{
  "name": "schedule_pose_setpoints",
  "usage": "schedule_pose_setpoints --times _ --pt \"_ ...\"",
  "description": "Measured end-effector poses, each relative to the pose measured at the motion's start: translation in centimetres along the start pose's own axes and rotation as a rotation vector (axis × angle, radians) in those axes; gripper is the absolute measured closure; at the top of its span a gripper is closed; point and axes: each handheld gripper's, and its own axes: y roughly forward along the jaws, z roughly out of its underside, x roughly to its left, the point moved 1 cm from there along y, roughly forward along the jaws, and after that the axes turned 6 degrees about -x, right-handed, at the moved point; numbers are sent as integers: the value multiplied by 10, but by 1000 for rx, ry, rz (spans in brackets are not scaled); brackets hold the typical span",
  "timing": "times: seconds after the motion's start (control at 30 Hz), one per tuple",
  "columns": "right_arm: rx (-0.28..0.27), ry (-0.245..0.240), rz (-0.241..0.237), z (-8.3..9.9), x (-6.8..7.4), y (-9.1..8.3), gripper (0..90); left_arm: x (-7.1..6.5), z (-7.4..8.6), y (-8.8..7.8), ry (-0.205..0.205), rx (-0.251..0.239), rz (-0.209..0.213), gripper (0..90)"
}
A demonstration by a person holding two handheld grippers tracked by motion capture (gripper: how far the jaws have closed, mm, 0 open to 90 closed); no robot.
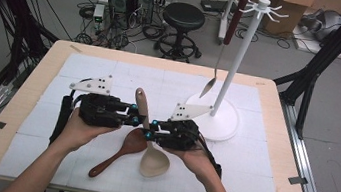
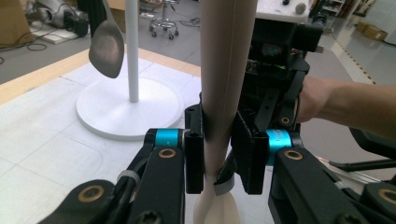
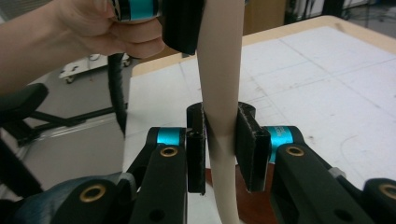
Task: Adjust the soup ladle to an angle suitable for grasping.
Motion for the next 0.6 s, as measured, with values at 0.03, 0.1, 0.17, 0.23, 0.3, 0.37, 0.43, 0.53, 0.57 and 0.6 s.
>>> schedule_pose_setpoints --times 0.03,0.1,0.17,0.23,0.3,0.37,0.43,0.53,0.57,0.6 --pt "1 1 13 0 1 0 770 0 0 1 1 -4 -14 745" --pt "0 8 53 0 4 1 774 0 0 3 -11 -4 -33 677" --pt "-8 17 86 -1 5 1 775 -1 0 5 -7 -4 -62 667" --pt "-19 15 111 -2 8 1 775 0 -1 7 -13 -8 -57 660" --pt "-16 8 130 -3 10 2 775 -2 -1 8 -4 -10 -41 731" --pt "-15 8 118 -3 9 1 774 -2 -2 8 1 -5 -39 751" --pt "-14 0 107 -3 8 0 770 -2 -2 7 6 1 -25 755" --pt "-16 8 53 -2 4 -2 750 0 -2 7 3 -2 -7 757" --pt "-26 8 39 -2 2 -3 746 0 -2 7 5 1 -5 757" --pt "-36 11 31 -3 1 -4 745 0 -2 6 7 2 -2 757"
